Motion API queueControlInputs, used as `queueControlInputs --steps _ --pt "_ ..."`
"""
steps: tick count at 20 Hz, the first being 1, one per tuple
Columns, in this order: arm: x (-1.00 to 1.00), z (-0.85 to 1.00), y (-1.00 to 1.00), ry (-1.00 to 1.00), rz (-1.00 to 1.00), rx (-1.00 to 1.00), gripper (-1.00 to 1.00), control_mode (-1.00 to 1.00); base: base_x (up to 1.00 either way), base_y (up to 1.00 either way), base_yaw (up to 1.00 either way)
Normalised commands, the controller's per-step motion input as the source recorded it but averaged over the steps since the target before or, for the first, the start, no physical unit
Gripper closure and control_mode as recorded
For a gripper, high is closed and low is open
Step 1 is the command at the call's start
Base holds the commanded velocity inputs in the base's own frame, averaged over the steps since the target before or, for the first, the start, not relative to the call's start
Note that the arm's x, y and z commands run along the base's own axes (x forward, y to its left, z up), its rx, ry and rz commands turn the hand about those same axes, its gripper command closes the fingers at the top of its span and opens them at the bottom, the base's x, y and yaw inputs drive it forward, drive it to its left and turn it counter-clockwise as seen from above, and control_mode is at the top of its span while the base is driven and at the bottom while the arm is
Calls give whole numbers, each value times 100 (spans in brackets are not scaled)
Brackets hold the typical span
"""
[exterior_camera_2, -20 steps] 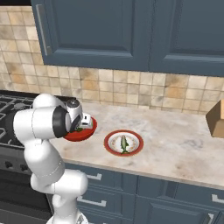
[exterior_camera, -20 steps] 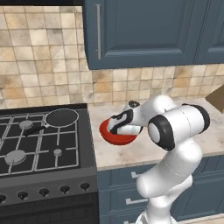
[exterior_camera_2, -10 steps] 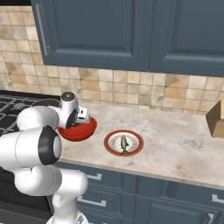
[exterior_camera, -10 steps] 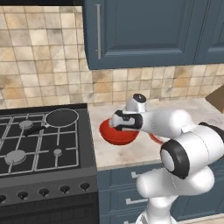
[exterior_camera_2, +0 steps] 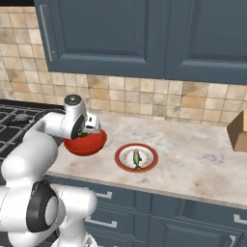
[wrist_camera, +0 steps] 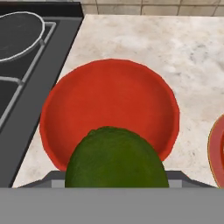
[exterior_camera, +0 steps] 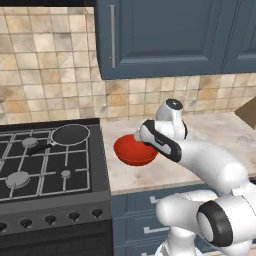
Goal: Place the fish on the plate and place the lime on the same plate.
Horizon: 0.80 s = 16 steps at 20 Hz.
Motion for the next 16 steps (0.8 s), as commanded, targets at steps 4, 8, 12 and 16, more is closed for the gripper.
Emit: queueControlInputs --steps 4,8,12,16 --pt "-20 2 -56 0 -2 0 100 -100 0 0 0" --pt "-5 0 -60 0 -2 0 100 -100 0 0 0" --pt "0 0 -68 0 0 0 100 -100 0 0 0" --pt "0 -5 -69 0 0 0 100 -100 0 0 0"
